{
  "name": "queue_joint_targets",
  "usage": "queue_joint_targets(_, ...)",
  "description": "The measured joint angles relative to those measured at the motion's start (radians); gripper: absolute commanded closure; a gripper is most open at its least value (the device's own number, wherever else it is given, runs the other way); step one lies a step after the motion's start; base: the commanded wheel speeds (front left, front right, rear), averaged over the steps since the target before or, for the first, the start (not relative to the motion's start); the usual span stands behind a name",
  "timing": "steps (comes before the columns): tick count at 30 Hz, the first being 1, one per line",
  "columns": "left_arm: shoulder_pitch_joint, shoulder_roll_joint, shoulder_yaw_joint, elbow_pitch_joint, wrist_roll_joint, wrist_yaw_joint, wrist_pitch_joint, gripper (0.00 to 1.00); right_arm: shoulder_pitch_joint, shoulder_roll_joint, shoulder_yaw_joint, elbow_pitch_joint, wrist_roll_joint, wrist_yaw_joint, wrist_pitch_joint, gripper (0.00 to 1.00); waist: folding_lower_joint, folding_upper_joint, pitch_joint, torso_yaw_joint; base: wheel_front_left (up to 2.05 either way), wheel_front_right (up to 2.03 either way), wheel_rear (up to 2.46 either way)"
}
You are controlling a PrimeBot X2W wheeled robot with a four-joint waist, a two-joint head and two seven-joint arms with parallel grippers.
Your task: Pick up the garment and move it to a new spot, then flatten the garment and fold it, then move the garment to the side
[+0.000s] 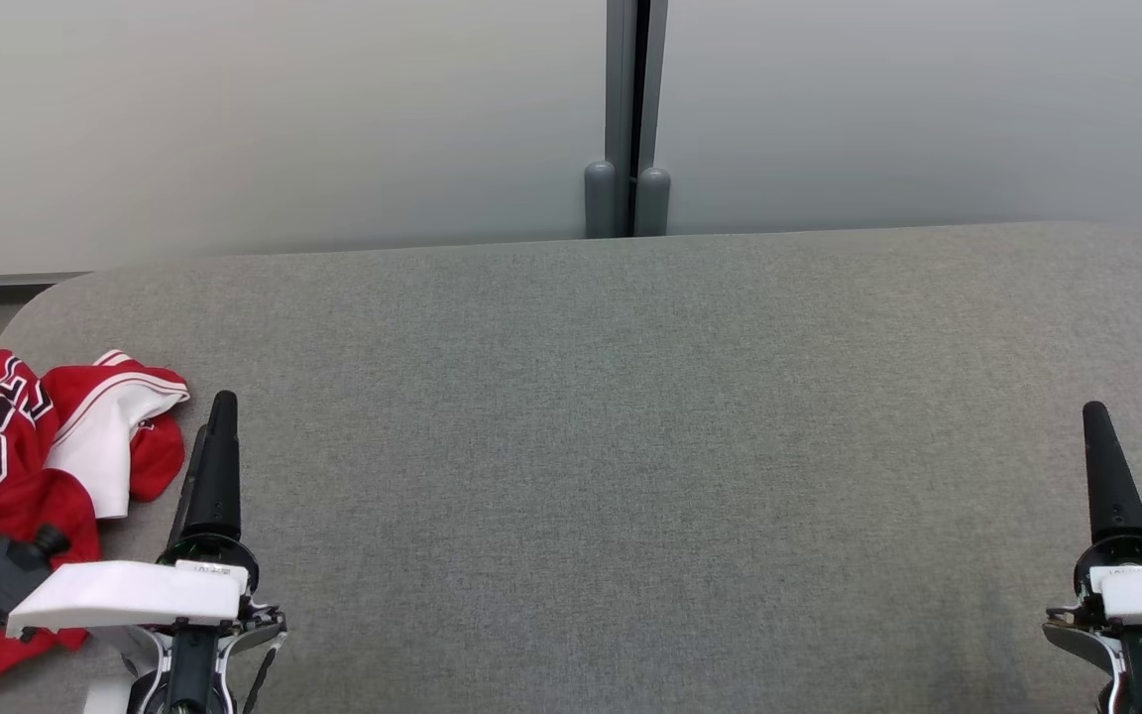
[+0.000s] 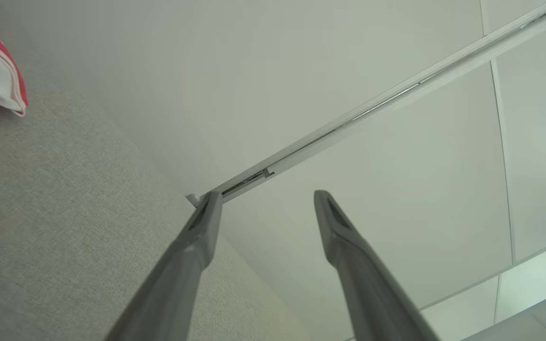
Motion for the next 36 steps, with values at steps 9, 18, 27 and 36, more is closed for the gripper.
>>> queue_joint_targets(9,0.007,0.029,-0.052,-0.047,0.376,0.012,-0.065,0.00,0.027,-0.035,0.057,-0.070,-0.360,0.000,-0.009,0.00,0.0000,0.0000,-0.007,-0.016,0.00,0.00,0.00)
queue_joint_targets(18,0.049,0.049,-0.071,-0.029,0.522,0.031,-0.096,0.00,0.037,-0.041,0.080,-0.046,-0.501,0.000,-0.026,0.00,0.0000,0.0000,-0.020,-0.027,0.00,0.00,0.00)
queue_joint_targets(27,0.084,0.062,-0.088,-0.015,0.635,0.048,-0.120,0.00,0.056,-0.046,0.101,-0.009,-0.606,0.000,-0.052,0.00,0.0000,0.0000,-0.034,-0.034,0.00,0.00,0.00)
queue_joint_targets(36,0.116,0.075,-0.101,-0.004,0.732,0.063,-0.144,0.00,0.059,-0.057,0.128,0.015,-0.710,0.000,-0.072,0.00,0.0000,0.0000,-0.044,-0.045,0.00,0.00,0.00)
